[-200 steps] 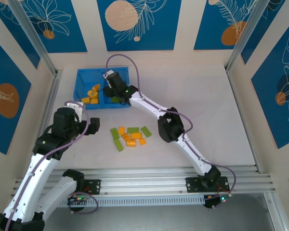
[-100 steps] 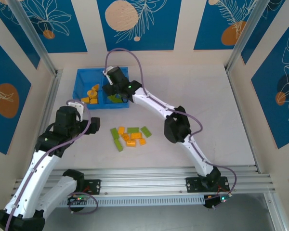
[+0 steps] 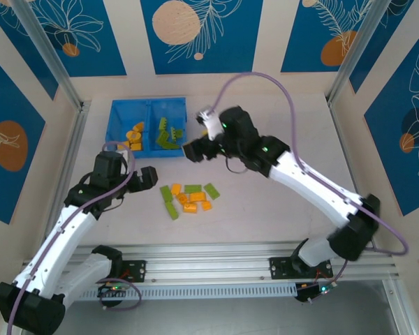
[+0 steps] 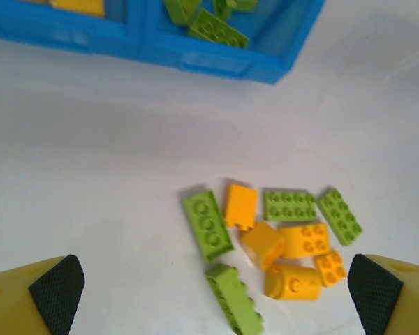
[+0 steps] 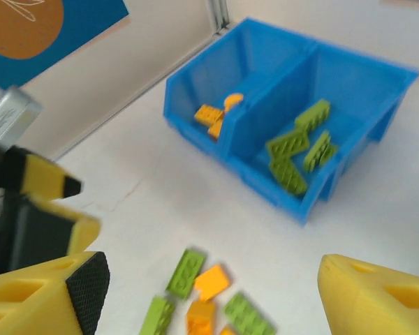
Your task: Sort the legos into containers by color
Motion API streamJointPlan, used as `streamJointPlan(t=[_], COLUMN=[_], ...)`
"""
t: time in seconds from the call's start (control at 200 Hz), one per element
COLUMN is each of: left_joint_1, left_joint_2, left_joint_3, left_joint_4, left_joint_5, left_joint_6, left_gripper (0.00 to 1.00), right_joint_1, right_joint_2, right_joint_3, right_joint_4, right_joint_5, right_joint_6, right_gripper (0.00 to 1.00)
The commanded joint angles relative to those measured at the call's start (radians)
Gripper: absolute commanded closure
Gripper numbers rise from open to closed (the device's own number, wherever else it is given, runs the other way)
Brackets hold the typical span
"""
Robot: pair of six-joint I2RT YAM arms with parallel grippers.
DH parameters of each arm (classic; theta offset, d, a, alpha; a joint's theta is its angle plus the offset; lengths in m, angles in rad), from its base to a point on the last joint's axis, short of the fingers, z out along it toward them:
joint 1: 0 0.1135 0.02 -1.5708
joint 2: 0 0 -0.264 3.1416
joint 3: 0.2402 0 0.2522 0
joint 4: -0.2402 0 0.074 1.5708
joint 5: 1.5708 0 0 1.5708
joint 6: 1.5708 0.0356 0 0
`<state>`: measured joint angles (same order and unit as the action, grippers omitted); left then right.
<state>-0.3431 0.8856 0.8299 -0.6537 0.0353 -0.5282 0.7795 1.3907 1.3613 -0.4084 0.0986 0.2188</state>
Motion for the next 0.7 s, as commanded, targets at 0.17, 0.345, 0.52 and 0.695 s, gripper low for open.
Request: streamJointPlan(t=[0.17, 0.345, 0.52, 0.695], left_joint_1=[-0.104, -0.158, -0.3, -0.467], left_joint_2=[0.079, 0.157, 0.247, 0.403], left_joint_3=[-0.029, -0.026, 0.008, 0.068], left_joint_4=[0.119, 0.124, 0.096, 0.076], left_joint_5=[0.034, 0.0, -0.065, -0.151], left_joint_6=[-0.111, -0.084, -0.092, -0.118], left_gripper=[0.0, 0.0, 0.02, 0.12], right_joint_1=[0.01, 0.041, 0.037, -0.02], right_joint_2=[-0.056, 0.049, 0.098, 0.032], right_joint_3=[-0.34, -0.377, -0.383, -0.427], right_joint_4=[-0.023, -0.022, -0.013, -0.026], right_joint_5=[-0.083, 0.005, 0.087, 0.124], right_joint_6=[0.389, 0.471, 0.479, 0.523], right_gripper=[0.23, 0.27, 0.3, 0.29])
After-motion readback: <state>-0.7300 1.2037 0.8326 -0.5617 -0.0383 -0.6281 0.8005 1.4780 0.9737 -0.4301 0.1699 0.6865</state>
